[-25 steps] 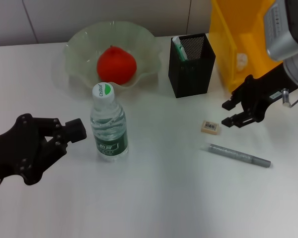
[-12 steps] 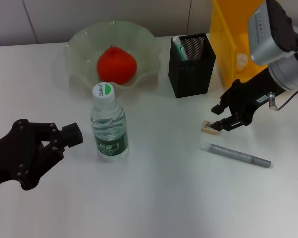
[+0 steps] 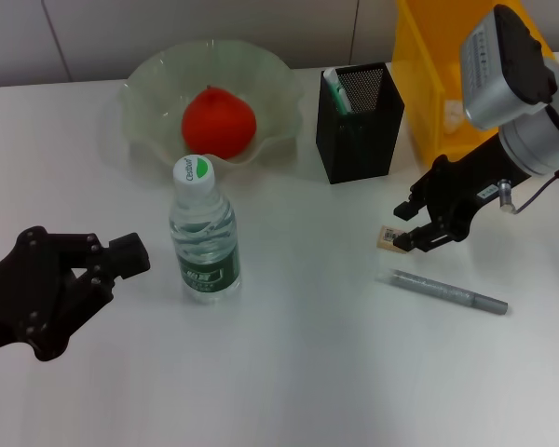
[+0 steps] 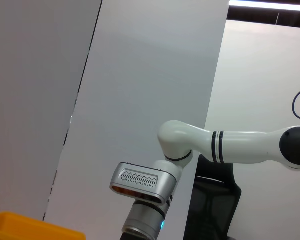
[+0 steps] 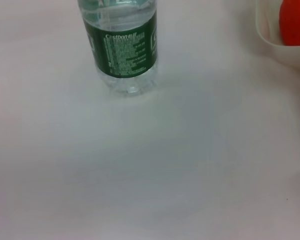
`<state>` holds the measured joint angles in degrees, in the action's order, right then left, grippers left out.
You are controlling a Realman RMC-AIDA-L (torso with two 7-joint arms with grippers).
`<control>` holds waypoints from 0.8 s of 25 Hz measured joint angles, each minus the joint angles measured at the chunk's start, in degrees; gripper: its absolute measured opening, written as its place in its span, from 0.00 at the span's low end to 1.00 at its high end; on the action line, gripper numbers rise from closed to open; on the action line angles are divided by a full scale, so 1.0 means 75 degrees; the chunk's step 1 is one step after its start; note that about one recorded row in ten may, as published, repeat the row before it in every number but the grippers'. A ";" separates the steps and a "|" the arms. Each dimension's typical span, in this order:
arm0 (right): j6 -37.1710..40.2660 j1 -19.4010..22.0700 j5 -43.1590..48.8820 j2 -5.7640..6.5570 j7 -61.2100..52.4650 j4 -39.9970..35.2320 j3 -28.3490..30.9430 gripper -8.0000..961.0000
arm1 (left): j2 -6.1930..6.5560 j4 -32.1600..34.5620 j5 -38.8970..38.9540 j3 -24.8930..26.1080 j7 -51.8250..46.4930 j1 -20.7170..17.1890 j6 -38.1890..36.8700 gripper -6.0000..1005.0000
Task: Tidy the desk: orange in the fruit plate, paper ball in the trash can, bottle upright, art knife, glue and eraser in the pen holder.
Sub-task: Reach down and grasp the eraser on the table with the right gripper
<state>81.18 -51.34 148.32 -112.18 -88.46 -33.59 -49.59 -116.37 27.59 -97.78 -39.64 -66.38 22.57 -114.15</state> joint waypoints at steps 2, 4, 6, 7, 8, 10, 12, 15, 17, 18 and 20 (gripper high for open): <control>-0.0024 0.0001 0.0000 -0.0008 0.0001 0.0038 -0.0002 0.47 | 0.0000 0.0001 0.0003 0.0000 0.0020 -0.0008 -0.0003 0.04; -0.0073 0.0002 0.0000 -0.0011 0.0000 0.0089 -0.0005 0.47 | 0.0001 0.0001 0.0005 0.0000 0.0021 -0.0010 -0.0003 0.04; -0.0126 0.0002 0.0000 -0.0014 -0.0003 0.0121 -0.0011 0.47 | 0.0006 0.0001 0.0005 0.0000 0.0022 -0.0010 -0.0006 0.04; -0.0159 0.0002 0.0001 -0.0017 -0.0023 0.0131 -0.0014 0.47 | 0.0025 0.0001 0.0006 0.0001 0.0024 -0.0016 -0.0017 0.04; -0.0249 0.0002 0.0018 -0.0032 -0.0053 0.0164 -0.0019 0.47 | 0.0030 0.0001 0.0006 0.0001 0.0024 -0.0026 -0.0021 0.04; -0.0309 0.0002 0.0029 -0.0050 -0.0055 0.0203 -0.0020 0.47 | 0.0030 0.0001 0.0006 0.0001 0.0024 -0.0026 -0.0021 0.04; -0.0336 0.0002 0.0029 -0.0057 -0.0055 0.0224 -0.0021 0.47 | 0.0035 0.0001 0.0006 0.0000 0.0026 -0.0060 -0.0026 0.04; -0.0431 0.0002 0.0019 -0.0063 -0.0044 0.0282 -0.0020 0.47 | 0.0035 0.0001 0.0006 0.0001 0.0026 -0.0087 -0.0026 0.04; -0.0509 -0.0011 0.0020 -0.0081 -0.0035 0.0345 -0.0020 0.47 | 0.0036 0.0001 0.0006 0.0000 0.0026 -0.0134 -0.0027 0.03; -0.0569 -0.0031 0.0024 -0.0098 -0.0035 0.0394 -0.0020 0.47 | 0.0041 0.0000 0.0006 0.0000 0.0026 -0.0157 -0.0026 0.03; -0.0599 -0.0044 0.0025 -0.0108 -0.0033 0.0438 -0.0020 0.47 | 0.0044 0.0000 0.0006 0.0001 0.0026 -0.0167 -0.0026 0.03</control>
<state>76.69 -51.67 148.51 -112.99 -88.71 -30.31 -49.74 -116.03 27.60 -97.73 -39.64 -66.18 21.31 -114.35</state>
